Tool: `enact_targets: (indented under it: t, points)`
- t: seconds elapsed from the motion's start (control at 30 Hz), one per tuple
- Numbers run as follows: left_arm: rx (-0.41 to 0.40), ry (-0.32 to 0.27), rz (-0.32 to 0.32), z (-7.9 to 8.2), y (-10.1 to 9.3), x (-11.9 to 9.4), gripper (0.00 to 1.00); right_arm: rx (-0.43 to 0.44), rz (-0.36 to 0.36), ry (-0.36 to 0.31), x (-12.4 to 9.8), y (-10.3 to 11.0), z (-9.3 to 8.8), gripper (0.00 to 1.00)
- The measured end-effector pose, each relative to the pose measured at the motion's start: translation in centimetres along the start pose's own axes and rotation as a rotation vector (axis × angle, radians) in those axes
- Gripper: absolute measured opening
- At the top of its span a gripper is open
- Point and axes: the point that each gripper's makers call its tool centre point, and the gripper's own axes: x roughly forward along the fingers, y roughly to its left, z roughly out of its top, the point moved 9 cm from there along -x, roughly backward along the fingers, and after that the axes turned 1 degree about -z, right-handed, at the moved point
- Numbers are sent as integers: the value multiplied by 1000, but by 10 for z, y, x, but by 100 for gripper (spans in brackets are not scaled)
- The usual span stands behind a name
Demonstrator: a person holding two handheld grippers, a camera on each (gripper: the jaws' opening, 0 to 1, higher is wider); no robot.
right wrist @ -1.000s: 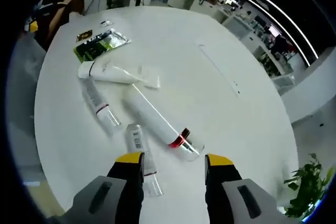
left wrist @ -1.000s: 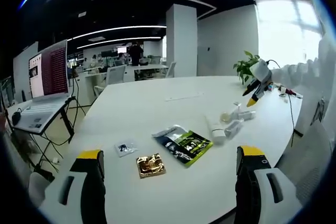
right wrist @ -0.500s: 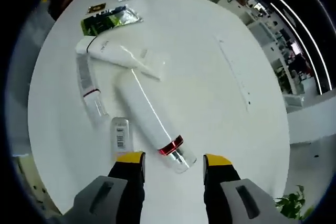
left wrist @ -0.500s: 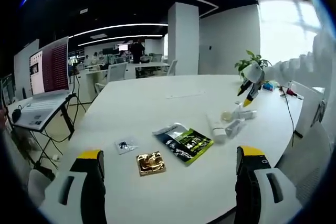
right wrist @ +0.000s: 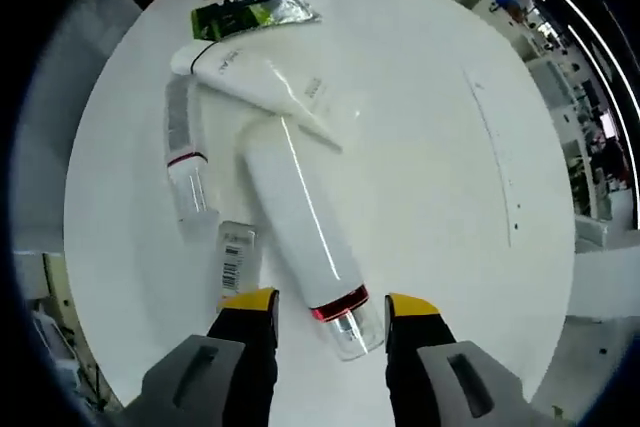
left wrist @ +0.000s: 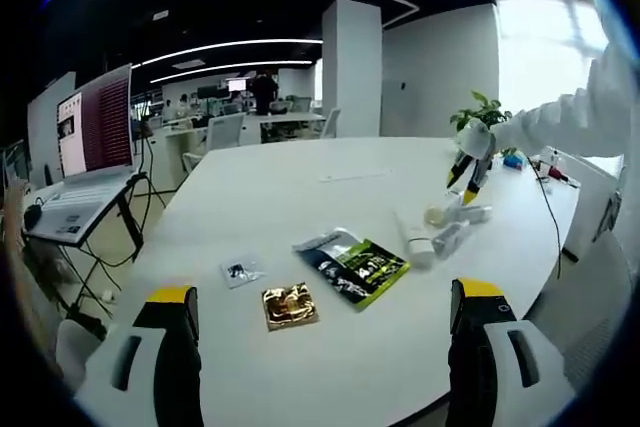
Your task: Arrange the skincare products in the storage area until every visible bottle or jar stands upright without overlapping.
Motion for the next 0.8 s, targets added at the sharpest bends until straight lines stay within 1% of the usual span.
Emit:
enact_targets:
  t: [0.03, 0.07, 0.13, 0.2, 0.23, 0.27, 0.3, 0.4, 0.43, 0.5, 0.57, 0.6, 0.63, 0.73, 0.77, 0.8]
  points:
    - [0, 0, 2, 0, 0, 0, 99, -24, -10, 8, 2, -2, 1, 36]
    - [3, 1, 6, 0, 0, 0, 99, -67, -13, -2, 5, -6, 1, 36]
    - [3, 3, 6, 0, 0, 0, 99, -52, 23, -3, 10, -10, 1, 33]
    - [4, 8, 8, -1, 0, 0, 99, -63, 60, -23, 13, -9, 5, 33]
    - [4, 8, 9, -1, 0, 0, 99, -63, 67, -22, 15, -11, 5, 32]
    - [3, 10, 10, -1, 0, 0, 99, -85, 74, -14, 18, -13, 6, 32]
    - [2, 13, 10, -1, 0, 0, 99, -113, 86, -21, 20, -14, 8, 31]
    - [4, 23, 10, -2, 0, 2, 99, -140, 85, -32, 26, -15, 12, 32]
    - [3, 25, 9, -2, 0, 2, 99, -143, 95, -30, 27, -15, 12, 31]
    - [2, 30, 10, -3, 0, 2, 99, -144, 146, -30, 29, -12, 15, 30]
    - [-1, 31, 10, -3, 1, 3, 99, -172, 167, -19, 31, -10, 16, 27]
    - [-2, 33, 10, -3, 1, 3, 99, -177, 160, -14, 32, -10, 17, 27]
    - [-2, 36, 11, -4, 1, 3, 99, -186, 176, -15, 31, -9, 18, 27]
    - [-1, 47, 5, -5, 1, 5, 98, -193, 194, -16, 32, -11, 19, 26]
    - [1, 59, 12, -6, 1, 5, 97, -191, 203, -13, 33, -12, 19, 26]
    - [4, 59, 12, -6, 1, 6, 96, -187, 225, -15, 33, -11, 19, 28]
